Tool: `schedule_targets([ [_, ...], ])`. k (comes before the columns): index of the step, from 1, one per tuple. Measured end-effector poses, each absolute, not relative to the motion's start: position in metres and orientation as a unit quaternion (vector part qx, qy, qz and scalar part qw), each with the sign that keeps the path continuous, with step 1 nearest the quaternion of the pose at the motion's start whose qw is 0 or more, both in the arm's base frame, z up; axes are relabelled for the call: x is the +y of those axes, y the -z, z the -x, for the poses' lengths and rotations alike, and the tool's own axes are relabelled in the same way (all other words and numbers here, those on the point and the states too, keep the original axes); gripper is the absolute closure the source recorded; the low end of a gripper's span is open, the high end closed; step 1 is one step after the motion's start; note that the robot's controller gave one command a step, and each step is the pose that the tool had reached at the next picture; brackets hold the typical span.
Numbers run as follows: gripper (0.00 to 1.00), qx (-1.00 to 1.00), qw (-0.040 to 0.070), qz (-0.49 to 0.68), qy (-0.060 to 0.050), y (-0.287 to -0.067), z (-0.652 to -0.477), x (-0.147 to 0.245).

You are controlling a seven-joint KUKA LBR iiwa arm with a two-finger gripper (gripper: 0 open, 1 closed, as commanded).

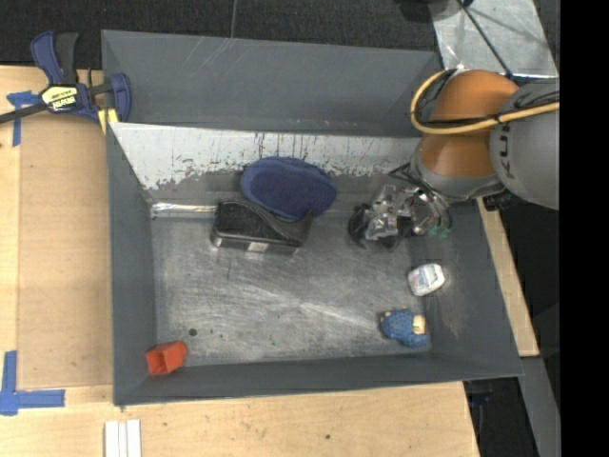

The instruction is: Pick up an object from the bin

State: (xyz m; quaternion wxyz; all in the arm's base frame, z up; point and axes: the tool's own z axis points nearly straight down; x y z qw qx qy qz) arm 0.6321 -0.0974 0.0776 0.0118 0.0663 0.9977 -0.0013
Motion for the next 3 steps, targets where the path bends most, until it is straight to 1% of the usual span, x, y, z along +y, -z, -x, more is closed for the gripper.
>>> schedule_targets([
  [1, 1.00, 0.999, 0.006, -0.046, 0.001, -0.153, -0.630, -0.098],
  [2, 1.00, 0.999, 0.005, -0.041, 0.001, -0.185, -0.619, -0.102],
  [3, 1.00, 0.999, 0.004, -0.034, 0.001, -0.203, -0.622, -0.107],
])
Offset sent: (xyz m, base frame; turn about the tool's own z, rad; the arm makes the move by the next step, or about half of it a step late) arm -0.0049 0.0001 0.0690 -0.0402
